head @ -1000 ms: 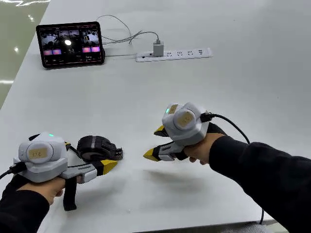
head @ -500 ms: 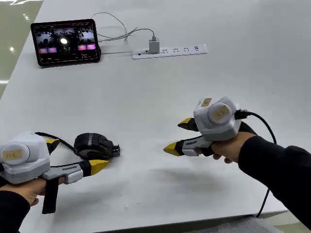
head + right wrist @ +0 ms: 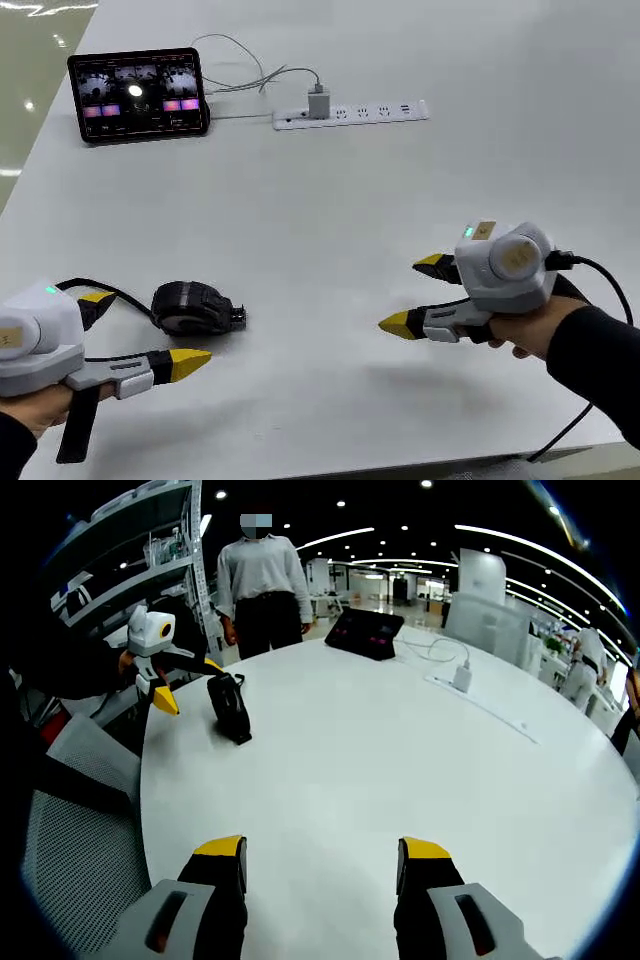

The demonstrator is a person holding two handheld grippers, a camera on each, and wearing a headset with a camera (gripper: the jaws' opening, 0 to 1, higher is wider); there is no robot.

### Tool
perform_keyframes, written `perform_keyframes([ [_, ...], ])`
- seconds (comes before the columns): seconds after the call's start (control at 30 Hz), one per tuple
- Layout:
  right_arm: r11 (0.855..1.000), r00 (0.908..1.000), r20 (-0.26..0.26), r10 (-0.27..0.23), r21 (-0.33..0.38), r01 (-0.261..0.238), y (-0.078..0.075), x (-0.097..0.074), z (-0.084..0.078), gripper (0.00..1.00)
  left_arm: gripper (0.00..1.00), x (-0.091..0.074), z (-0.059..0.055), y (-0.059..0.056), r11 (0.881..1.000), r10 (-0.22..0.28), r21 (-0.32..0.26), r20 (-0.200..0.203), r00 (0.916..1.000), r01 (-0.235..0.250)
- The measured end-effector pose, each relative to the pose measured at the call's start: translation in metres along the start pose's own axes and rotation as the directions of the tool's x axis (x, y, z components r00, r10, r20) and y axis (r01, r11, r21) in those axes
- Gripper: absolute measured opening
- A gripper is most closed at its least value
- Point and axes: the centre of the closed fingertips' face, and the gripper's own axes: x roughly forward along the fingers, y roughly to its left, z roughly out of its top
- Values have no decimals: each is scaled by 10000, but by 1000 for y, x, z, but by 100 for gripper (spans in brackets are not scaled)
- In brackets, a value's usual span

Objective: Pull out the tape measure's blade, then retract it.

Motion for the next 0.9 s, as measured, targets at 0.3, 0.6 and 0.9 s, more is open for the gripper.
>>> perform_keyframes([
  [0.3,9985,9985,-123,-525,169,527,-20,-30,-25,67,99,-13,-5,6,9998,-77,-188,-236,9997,72],
  [0.6,9947,9967,293,-754,724,731,-40,-62,-47,86,99,-18,-5,9,9996,23,-276,-257,9997,-31],
  [0.9,9892,9909,1,-1344,589,1341,-54,-90,-68,95,99,-21,-8,5,9994,-349,-82,-459,9983,345],
])
